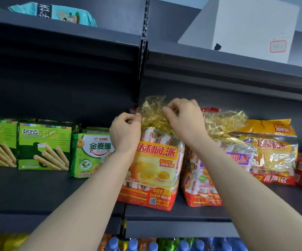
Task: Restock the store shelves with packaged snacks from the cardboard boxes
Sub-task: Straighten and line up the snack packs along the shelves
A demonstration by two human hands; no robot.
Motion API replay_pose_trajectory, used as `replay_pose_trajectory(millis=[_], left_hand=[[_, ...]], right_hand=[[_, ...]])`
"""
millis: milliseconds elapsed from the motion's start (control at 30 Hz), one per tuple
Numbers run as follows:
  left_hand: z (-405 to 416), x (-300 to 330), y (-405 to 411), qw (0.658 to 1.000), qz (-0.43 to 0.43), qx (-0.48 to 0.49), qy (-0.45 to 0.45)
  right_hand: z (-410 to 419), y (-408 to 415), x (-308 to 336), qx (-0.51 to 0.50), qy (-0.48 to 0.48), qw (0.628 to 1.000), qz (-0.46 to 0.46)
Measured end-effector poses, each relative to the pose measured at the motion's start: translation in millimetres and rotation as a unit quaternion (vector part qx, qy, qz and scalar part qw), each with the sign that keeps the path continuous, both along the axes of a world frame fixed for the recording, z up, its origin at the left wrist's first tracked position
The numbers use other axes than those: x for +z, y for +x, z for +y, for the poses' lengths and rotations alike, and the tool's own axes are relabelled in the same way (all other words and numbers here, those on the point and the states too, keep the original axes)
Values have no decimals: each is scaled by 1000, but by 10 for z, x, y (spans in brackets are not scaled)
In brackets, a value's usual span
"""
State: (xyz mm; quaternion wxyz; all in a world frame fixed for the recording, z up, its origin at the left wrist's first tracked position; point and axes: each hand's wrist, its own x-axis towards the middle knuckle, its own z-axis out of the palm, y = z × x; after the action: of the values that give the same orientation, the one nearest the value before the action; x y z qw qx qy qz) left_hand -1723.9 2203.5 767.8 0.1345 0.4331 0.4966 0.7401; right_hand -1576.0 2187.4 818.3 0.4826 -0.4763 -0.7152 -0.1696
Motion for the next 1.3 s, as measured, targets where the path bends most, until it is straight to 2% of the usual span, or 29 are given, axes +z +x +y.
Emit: replay_pose_trajectory(millis=[133,233,333,433,533,633,733,833,900,967,1000,1033,1100,1133,1167,1300], left_hand=[[-20,5,-10,972,-212,-96,-34],[-48,7,-4,967,-225,-110,-40],[-70,-68,-82,979,-144,-145,-26],[-194,-303,-210,983,-36,-174,-41],[-306,-619,-358,961,24,-263,-83],[-320,-826,-507,930,178,-297,-125],[-329,-912,-379,924,299,-210,-115],[-344,-1013,-135,937,321,-124,-54],[-341,-1063,-91,943,315,-94,-60],[-365,-1108,-105,936,346,-31,-57],[-397,-1122,-102,919,392,14,-40],[-434,-1127,-78,887,458,61,-16],[-494,-1101,22,797,591,121,40],[-501,-1075,86,760,634,129,58],[-486,-1051,152,738,659,133,60],[-339,-1044,298,717,676,172,6]], right_hand=[[116,83,-123,-72,-34,995,57],[121,17,-212,-100,29,994,18],[17,-20,-309,-112,177,978,-18],[-154,-7,-602,-64,256,961,-79],[-230,66,-1013,-32,243,947,-206],[-71,214,-1207,-80,193,927,-311],[147,414,-1222,-130,153,910,-362],[258,505,-1248,-154,143,902,-377],[233,493,-1242,-152,152,901,-376],[167,548,-1248,-130,183,902,-369],[137,618,-1267,-114,204,905,-355],[117,713,-1301,-100,227,910,-331],[106,923,-1392,-90,260,924,-265],[116,1015,-1433,-95,262,930,-239],[132,1088,-1464,-102,257,935,-224],[248,1172,-1458,-129,234,933,-240]])
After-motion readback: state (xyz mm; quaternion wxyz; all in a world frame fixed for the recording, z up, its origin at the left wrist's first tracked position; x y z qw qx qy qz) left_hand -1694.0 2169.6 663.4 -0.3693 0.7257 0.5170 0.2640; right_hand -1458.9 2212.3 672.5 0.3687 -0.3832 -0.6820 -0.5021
